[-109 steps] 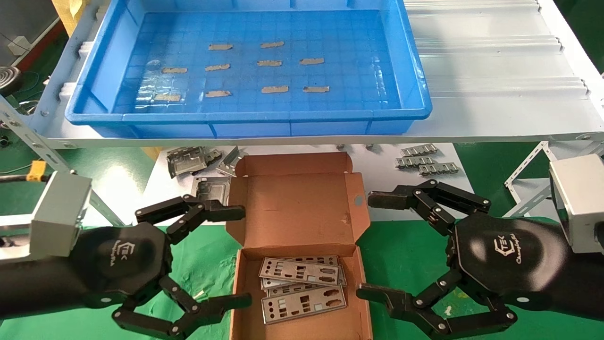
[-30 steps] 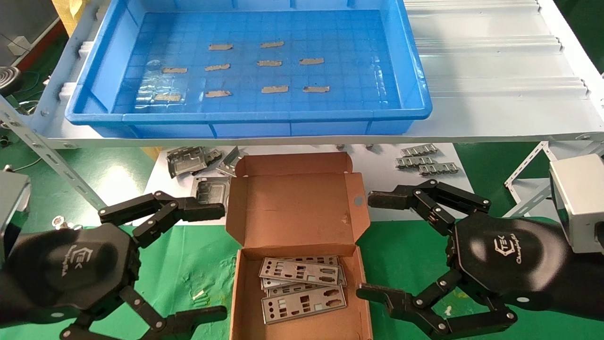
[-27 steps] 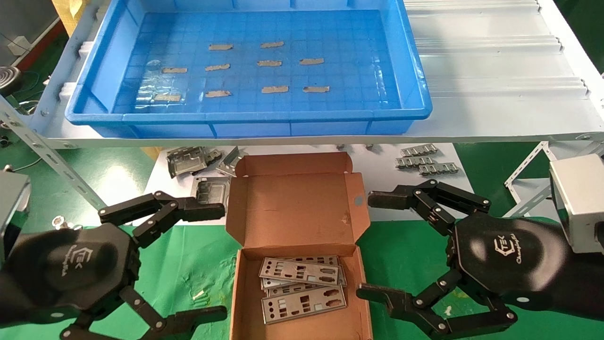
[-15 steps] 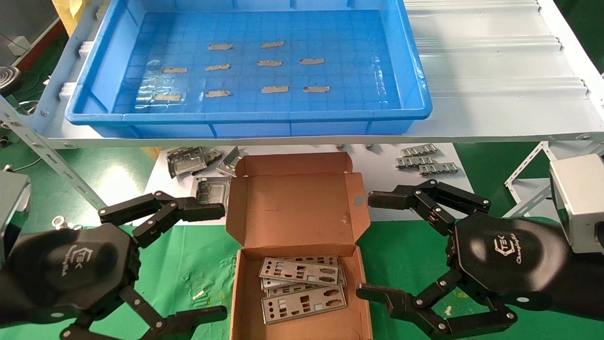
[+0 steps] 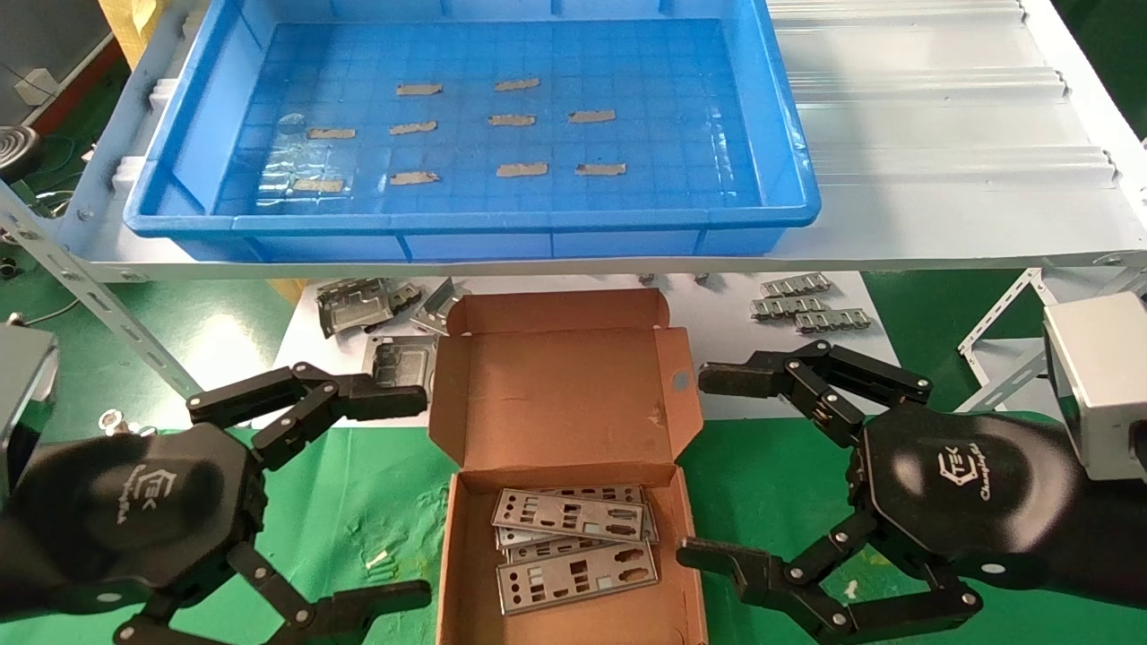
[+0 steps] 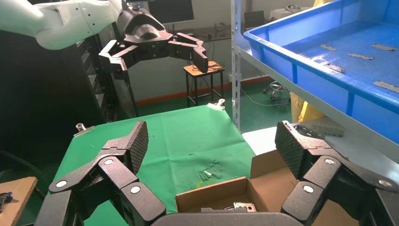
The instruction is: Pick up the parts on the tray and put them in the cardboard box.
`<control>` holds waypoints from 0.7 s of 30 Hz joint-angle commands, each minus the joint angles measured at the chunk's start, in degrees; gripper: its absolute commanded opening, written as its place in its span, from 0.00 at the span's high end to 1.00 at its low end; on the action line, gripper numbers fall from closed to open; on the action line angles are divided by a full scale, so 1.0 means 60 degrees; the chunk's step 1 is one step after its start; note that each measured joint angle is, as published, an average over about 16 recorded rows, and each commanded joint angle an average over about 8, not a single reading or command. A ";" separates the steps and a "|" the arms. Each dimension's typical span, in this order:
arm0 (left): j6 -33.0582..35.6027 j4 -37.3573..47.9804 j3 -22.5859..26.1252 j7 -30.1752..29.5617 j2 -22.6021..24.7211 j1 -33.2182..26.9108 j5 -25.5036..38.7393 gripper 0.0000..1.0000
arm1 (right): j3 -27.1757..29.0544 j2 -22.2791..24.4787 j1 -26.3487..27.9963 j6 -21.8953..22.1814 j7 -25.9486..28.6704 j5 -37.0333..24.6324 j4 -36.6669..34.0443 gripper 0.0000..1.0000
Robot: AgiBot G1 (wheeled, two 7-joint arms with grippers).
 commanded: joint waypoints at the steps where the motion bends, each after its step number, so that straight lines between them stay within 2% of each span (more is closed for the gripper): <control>1: 0.0000 0.0000 0.0000 0.0000 0.0000 0.0000 0.0000 0.00 | 0.0000 0.0000 0.0000 0.0000 0.0000 0.0000 0.0000 0.00; 21: 0.0000 0.0000 0.0000 0.0000 0.0000 0.0000 0.0000 0.00 | 0.0000 0.0000 0.0000 0.0000 0.0000 0.0000 0.0000 0.00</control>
